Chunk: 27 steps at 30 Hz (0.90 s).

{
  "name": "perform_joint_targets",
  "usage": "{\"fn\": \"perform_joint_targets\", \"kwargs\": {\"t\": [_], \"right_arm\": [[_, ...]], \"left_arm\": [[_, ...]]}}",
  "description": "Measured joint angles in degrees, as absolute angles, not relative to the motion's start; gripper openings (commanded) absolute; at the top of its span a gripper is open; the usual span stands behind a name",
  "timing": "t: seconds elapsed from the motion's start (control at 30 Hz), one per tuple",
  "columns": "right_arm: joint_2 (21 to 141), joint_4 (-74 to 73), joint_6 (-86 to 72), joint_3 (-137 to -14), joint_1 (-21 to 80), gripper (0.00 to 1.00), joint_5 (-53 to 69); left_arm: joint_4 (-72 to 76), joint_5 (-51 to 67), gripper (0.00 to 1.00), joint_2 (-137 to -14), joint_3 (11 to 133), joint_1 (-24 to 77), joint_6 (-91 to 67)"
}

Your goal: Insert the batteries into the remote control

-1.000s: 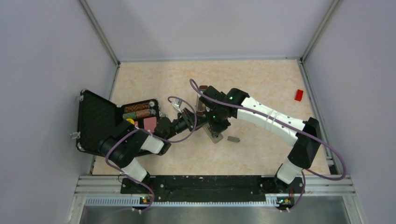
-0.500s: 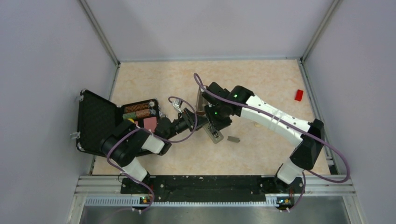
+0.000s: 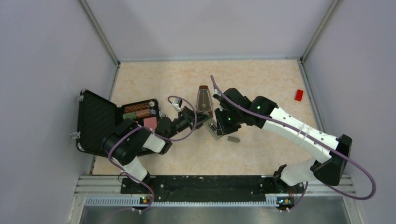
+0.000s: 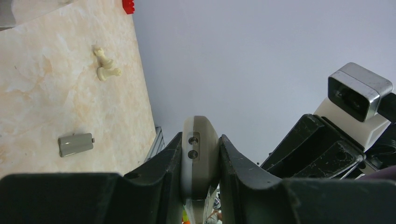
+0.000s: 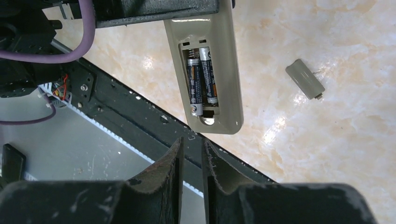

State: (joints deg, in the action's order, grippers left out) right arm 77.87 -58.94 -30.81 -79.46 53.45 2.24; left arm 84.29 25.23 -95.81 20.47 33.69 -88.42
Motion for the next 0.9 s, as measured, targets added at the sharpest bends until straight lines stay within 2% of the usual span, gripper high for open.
{"fn": "perform_joint_targets", "kwargs": {"t": [0.33,0.9], "right_arm": [[78.08,-55.35,-30.74,-78.28,53.45,0.1,2.96],[79.59,-52.97,-33.1,-77.58,53.45,0.06,2.42]], "left_arm": [[83.11,24.58,0.0,-93.73,20.47,33.87,-88.62],[81.65,24.49,0.0,-93.58,20.47,34.0,-88.33]]}}
